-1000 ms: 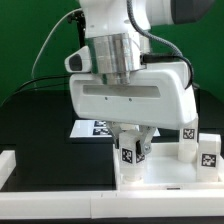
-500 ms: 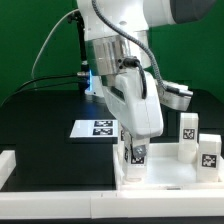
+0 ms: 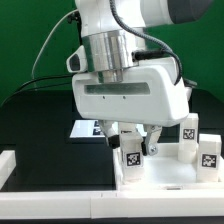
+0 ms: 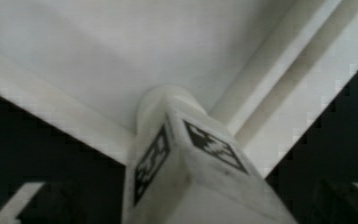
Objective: Assemble square table
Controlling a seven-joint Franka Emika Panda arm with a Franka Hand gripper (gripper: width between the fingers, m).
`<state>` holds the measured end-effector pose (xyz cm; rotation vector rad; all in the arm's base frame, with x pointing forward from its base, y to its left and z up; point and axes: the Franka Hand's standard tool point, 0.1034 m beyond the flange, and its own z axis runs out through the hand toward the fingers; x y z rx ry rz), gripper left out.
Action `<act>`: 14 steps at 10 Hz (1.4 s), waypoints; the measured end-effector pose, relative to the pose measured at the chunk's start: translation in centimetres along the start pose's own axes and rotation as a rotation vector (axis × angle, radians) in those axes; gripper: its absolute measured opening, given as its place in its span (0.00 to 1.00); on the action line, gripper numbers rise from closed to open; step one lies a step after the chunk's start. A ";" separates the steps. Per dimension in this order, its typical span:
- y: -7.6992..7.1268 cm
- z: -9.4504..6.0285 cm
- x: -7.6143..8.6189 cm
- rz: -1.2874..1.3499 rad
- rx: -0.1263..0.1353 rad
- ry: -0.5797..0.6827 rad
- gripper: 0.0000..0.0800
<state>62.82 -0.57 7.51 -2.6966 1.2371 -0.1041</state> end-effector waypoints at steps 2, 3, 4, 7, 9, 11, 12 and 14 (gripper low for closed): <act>0.1 0.0 0.0 -0.150 -0.001 0.000 0.81; 0.0 -0.1 0.0 -0.302 -0.013 0.006 0.81; -0.4 -0.6 0.0 -0.546 -0.028 0.014 0.81; -0.3 -0.5 -0.1 -0.553 -0.025 0.010 0.67; -0.3 -0.5 -0.1 -0.494 -0.024 0.010 0.44; -0.2 -0.5 0.1 -0.303 -0.026 0.019 0.36; -0.4 -0.4 0.1 -0.200 -0.023 0.031 0.36; -0.4 -0.4 -0.1 0.146 -0.020 0.050 0.36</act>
Offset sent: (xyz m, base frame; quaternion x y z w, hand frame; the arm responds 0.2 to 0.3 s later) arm -0.0011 0.0113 0.0244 -0.0331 0.0325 -0.5184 0.8539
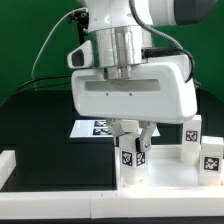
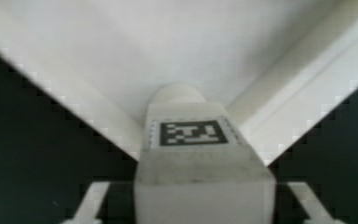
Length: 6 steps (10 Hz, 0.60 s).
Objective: Assemble square table
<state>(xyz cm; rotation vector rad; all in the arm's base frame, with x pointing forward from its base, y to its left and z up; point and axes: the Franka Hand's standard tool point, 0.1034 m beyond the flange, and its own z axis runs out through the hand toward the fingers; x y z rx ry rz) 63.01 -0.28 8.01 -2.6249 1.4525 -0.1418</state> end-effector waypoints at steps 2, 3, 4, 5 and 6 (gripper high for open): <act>-0.2 0.1 -0.4 0.422 0.019 -0.021 0.36; -0.1 0.1 -0.3 0.546 0.041 -0.048 0.36; -0.1 0.1 -0.2 0.570 0.042 -0.050 0.36; -0.1 0.2 -0.3 0.544 0.043 -0.050 0.48; -0.1 0.2 -0.2 0.479 0.042 -0.046 0.48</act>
Offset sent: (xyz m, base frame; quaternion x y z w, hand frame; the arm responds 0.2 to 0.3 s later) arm 0.0059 -0.0065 0.0033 0.0270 -0.0101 0.2249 0.9740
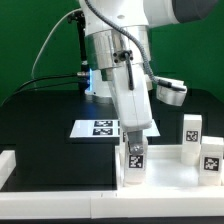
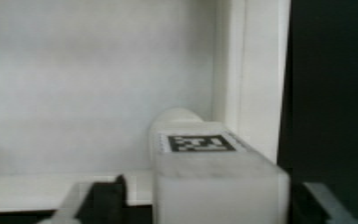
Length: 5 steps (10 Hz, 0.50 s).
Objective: Assemble square table
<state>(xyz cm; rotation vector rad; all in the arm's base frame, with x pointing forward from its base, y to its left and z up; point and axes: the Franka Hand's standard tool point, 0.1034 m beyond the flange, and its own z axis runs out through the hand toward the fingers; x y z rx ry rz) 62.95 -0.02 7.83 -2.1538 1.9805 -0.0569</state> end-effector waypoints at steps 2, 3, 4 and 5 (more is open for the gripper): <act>0.0 0.1 0.0 -0.364 -0.012 0.013 0.69; -0.2 0.1 -0.1 -0.531 -0.010 0.008 0.79; -0.2 0.1 -0.4 -0.575 -0.014 0.012 0.79; -0.2 0.1 -0.2 -0.645 -0.016 0.013 0.81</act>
Offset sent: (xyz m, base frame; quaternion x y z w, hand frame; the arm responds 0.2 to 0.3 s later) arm -0.0042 0.0151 0.0074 -0.0278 0.0078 -0.2516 0.9674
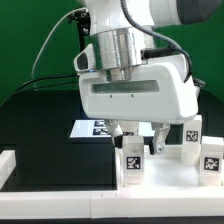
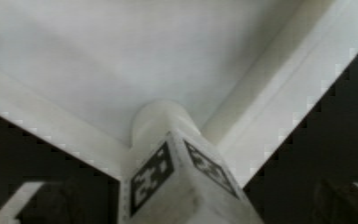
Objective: Assemble square table
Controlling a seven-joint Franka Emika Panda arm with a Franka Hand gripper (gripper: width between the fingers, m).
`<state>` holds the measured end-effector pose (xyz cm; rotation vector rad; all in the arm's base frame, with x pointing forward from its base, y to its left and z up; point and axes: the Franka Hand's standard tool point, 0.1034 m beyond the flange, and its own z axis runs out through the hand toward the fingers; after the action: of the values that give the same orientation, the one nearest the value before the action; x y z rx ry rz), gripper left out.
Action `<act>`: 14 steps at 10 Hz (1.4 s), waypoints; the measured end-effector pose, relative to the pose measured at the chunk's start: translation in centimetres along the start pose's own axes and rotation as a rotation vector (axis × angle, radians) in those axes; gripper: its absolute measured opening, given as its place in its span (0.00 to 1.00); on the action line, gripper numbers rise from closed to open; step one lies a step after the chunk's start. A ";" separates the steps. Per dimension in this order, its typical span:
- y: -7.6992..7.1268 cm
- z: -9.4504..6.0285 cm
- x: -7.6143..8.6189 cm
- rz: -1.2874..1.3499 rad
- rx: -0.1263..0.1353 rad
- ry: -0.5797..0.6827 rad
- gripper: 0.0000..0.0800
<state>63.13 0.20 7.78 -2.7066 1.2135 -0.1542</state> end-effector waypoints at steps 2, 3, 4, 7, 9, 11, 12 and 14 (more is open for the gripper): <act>0.0 0.0 0.0 -0.197 -0.010 0.001 0.81; -0.3 -0.2 0.1 -0.424 -0.031 -0.003 0.81; -0.1 -0.1 0.2 -0.524 -0.029 -0.017 0.81; 0.0 0.0 0.2 -0.361 -0.031 -0.014 0.49; 0.2 0.0 0.2 -0.172 -0.037 -0.010 0.36; 0.2 0.0 -0.2 0.120 -0.048 0.000 0.36; 0.0 0.2 -0.6 0.366 -0.051 0.002 0.36; -0.5 0.2 -0.7 0.674 -0.017 -0.015 0.36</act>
Offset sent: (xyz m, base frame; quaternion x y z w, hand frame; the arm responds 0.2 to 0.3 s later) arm 0.0075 0.0198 -0.0033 0.0389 -0.0824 -0.4233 0.9014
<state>63.03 1.07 7.70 -2.1462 2.0302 -0.0315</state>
